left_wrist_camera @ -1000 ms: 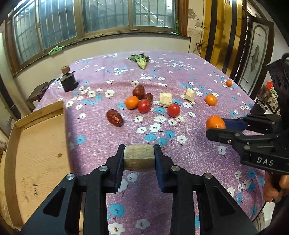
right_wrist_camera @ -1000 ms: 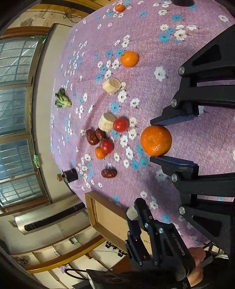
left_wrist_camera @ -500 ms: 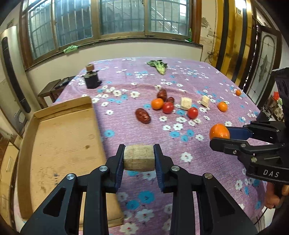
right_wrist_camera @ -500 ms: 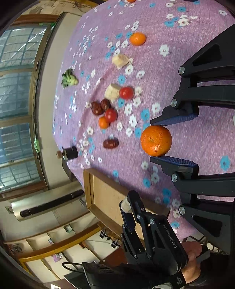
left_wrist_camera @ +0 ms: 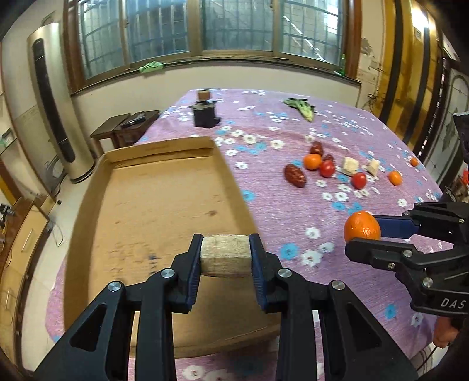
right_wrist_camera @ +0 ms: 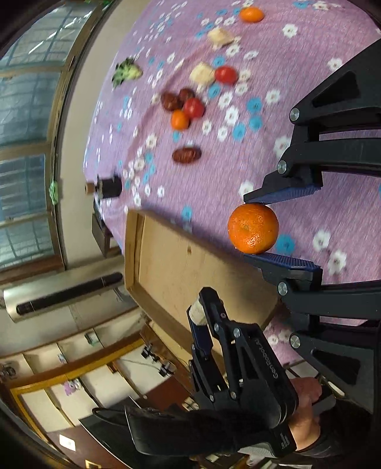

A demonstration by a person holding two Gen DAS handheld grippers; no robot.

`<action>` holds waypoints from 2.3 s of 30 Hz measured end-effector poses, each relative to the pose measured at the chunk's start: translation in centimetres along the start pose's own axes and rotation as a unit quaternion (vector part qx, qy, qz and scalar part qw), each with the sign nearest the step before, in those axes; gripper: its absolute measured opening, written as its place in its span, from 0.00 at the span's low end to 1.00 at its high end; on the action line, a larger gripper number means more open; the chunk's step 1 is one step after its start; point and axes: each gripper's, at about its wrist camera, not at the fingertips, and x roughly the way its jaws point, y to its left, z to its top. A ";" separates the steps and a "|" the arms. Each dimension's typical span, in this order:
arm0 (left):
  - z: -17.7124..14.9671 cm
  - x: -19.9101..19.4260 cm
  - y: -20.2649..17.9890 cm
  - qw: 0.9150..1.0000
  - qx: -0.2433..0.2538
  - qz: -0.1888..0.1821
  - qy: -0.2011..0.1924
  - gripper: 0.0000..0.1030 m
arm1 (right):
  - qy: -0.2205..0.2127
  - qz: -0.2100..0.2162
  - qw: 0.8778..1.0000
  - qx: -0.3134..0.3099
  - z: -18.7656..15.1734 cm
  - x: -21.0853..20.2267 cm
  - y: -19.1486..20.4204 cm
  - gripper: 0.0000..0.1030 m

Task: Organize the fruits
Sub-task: 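Carry the cube and orange to the cardboard tray and release both, then move both open tools back over the fruits on the table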

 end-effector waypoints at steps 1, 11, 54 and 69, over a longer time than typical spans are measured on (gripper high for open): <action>-0.1 -0.1 0.5 1.000 -0.003 0.002 0.000 0.27 | 0.002 0.006 1.000 -0.005 0.3 0.4 0.7 0.32; -1.0 -0.2 5.1 0.999 -0.040 0.030 0.003 0.27 | 0.019 0.038 0.998 -0.035 1.8 3.6 4.3 0.32; -0.8 -0.4 3.5 0.999 -0.046 0.020 0.021 0.61 | 0.023 0.024 0.999 -0.004 -0.1 1.7 0.5 0.62; 0.7 0.4 -4.5 0.998 0.004 -0.051 0.027 0.64 | -0.002 -0.035 0.997 0.075 -3.8 -4.0 -7.7 0.62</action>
